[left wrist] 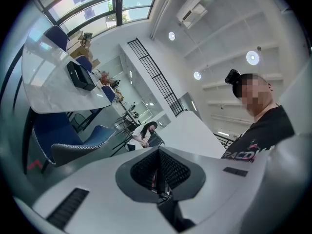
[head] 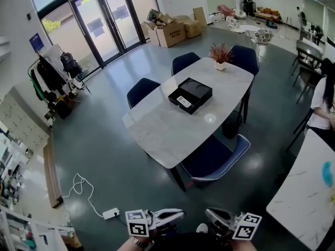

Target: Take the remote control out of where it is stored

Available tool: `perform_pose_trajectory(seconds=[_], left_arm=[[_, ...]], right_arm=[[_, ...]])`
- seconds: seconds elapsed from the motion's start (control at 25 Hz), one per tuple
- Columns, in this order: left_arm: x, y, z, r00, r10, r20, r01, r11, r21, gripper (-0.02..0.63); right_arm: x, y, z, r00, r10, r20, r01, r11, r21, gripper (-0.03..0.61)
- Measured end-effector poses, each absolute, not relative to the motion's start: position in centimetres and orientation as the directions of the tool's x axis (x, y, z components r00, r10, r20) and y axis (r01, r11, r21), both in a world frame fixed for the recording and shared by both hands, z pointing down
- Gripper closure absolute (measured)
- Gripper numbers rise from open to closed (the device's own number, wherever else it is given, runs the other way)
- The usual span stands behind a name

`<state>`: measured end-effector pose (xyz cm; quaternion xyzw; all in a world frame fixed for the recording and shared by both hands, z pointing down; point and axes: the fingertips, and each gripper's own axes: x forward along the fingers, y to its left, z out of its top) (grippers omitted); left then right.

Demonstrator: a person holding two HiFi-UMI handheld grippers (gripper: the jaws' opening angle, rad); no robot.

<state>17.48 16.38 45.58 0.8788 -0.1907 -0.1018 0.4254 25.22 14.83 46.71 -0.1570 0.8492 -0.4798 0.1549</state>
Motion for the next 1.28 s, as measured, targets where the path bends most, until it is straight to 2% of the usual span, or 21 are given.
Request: perform_pose_trajectory(seconds=[0.4,0.96,1.16,1.28], left_arm=[[12.6,13.8,46.4,0.910,-0.413,-0.044,-0.221,-0.571,0.791,0.607],[-1.6,8.2,45.7,0.911,-0.397,-0.111,-0.165,-0.598,0.784,0.607],[-6.2,7.6,45.8,0.909,-0.402,-0.113,-0.165,-0.594,0.787,0.607],[-8.4,7.6,45.8,0.909,-0.399,-0.118,-0.156,-0.590,0.792,0.607]], right_arm=[[20.5,12.3,47.5,-0.896,-0.437,-0.085,-0.152,0.480,-0.864,0.568],[7.0,7.3,46.8,-0.877,-0.479,-0.039,-0.242,0.509,-0.826,0.568],[2.6,6.7,47.1,-0.871,-0.486,-0.063,-0.205,0.479,-0.853,0.568],[0.9,6.2,46.9,-0.864,-0.502,-0.026,-0.264,0.498,-0.826,0.568]])
